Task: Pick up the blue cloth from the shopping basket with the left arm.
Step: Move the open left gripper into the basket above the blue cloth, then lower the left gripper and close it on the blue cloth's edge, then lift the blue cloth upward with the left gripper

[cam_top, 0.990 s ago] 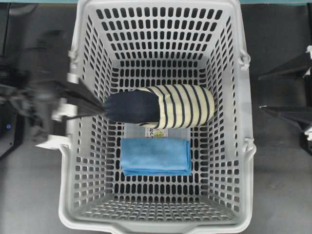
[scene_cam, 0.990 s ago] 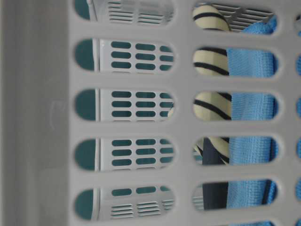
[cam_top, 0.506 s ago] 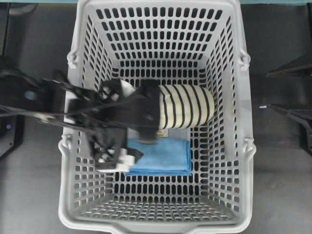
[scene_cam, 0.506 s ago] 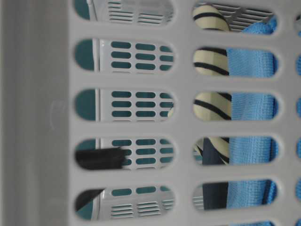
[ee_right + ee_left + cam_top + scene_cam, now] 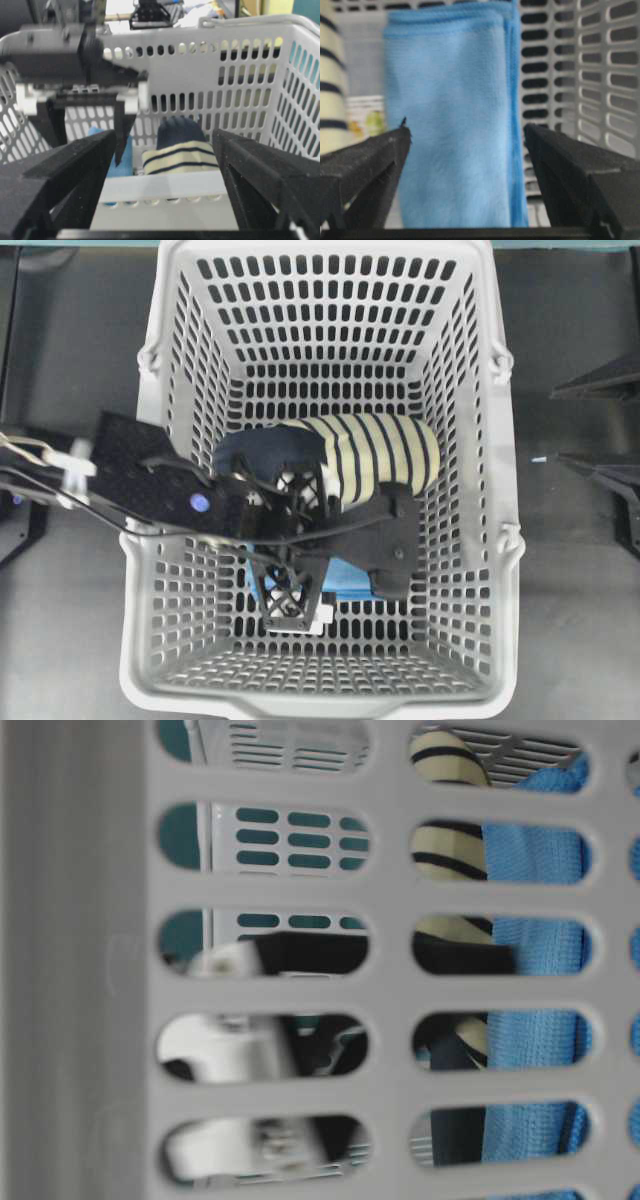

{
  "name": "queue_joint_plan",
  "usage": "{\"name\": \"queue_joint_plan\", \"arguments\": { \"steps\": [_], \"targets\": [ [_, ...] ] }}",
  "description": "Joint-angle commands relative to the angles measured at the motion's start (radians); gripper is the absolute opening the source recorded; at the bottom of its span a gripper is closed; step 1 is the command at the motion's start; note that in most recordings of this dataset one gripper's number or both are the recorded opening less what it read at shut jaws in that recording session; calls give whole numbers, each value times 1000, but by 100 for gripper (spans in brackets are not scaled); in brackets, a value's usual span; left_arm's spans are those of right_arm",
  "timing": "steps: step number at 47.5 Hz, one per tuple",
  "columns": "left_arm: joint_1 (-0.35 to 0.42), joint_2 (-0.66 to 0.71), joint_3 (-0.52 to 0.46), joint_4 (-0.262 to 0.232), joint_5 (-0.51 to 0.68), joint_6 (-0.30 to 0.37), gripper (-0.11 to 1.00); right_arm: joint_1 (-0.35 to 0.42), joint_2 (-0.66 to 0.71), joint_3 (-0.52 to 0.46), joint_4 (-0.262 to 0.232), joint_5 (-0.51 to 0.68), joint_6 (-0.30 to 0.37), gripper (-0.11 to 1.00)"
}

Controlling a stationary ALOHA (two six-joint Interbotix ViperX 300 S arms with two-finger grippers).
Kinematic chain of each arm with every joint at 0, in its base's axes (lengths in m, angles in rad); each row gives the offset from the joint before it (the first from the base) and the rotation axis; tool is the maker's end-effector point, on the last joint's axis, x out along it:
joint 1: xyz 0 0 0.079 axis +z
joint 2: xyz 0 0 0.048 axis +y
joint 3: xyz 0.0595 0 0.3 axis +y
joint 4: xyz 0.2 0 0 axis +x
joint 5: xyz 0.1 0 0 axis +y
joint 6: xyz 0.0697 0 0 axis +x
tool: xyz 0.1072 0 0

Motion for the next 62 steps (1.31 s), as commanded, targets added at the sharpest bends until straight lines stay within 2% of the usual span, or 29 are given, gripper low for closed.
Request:
{"name": "queue_joint_plan", "arguments": {
  "steps": [1, 13, 19, 23, 31, 34, 36, 43, 56, 62],
  "targets": [
    [-3, 20, -11, 3, -2, -2, 89, -3, 5, -6, 3, -5, 3, 75],
    [0, 49, -3, 3, -2, 0, 88, -3, 5, -3, 2, -5, 3, 75],
    [-2, 46, 0, 3, -2, 0, 84, -5, 3, -2, 2, -5, 3, 75],
    [-2, 46, -2, 2, 9, 2, 68, -3, 3, 0, 2, -5, 3, 75],
    [-3, 14, -38, 3, 61, 12, 22, -3, -3, 0, 2, -5, 3, 75],
    [-2, -5, -71, 3, 86, 17, 9, -5, -6, 0, 3, -5, 3, 75],
    [-3, -18, -98, 3, 110, 17, 5, -3, -9, -2, 2, -5, 3, 75],
    [-5, -52, -252, 3, 247, 17, 5, -5, -18, -2, 2, -5, 3, 75],
    [-3, -48, -667, 3, 604, 17, 5, -5, -23, 0, 2, -5, 3, 75],
    [-3, -5, -802, 3, 730, 18, 5, -5, -25, 2, 3, -5, 3, 75]
  ]
}}
